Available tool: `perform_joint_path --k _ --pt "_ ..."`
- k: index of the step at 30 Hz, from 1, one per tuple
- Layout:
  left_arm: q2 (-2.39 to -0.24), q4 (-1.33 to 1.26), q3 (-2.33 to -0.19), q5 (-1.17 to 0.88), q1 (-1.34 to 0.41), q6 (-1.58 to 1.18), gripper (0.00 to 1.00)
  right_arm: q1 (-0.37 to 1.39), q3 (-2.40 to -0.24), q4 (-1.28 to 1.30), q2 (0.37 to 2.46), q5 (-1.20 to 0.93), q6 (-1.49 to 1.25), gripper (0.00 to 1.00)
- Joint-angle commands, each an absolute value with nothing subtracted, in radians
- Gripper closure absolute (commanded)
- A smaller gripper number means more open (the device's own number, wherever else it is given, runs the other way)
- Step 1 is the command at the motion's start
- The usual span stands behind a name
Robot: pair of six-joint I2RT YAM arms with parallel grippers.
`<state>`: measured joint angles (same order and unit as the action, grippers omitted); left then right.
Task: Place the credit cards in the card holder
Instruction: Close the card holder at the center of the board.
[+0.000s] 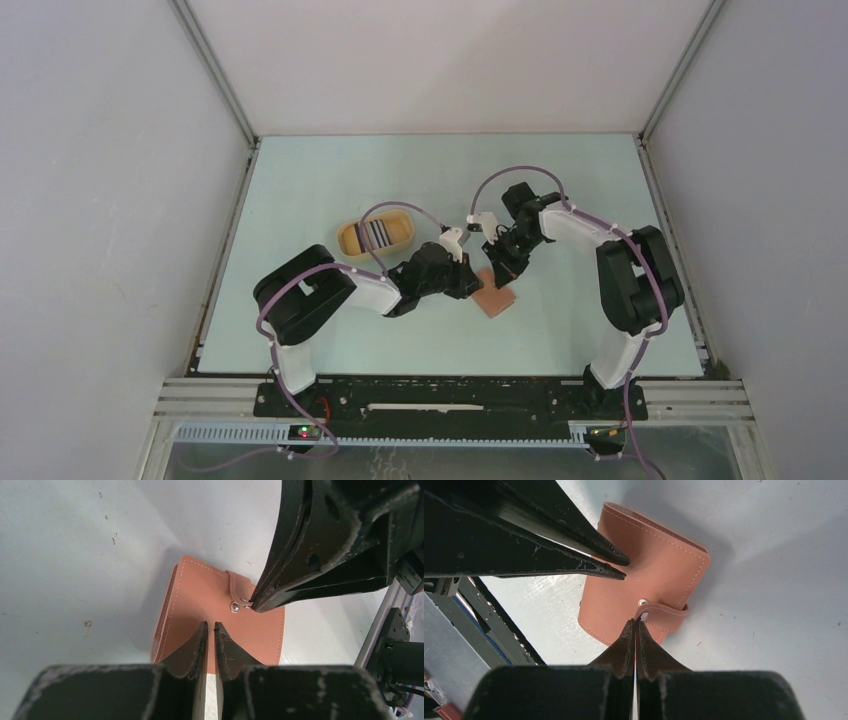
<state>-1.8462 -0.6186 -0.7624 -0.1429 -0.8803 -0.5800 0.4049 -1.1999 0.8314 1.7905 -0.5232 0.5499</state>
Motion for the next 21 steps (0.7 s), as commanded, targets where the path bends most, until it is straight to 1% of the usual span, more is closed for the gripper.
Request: perform_joint_path --k 1,21 --pt "-1.855 -0.640 -0.756 -0.162 -0.877 -0.590 0.86 0.425 -1.209 0.809 1.800 -0.500 0.539 1.00" --pt "-1.856 -0.652 -0.752 -0.170 -0.875 -0.592 0.86 0.467 -1.210 0.795 1.822 -0.463 0.524 1.00"
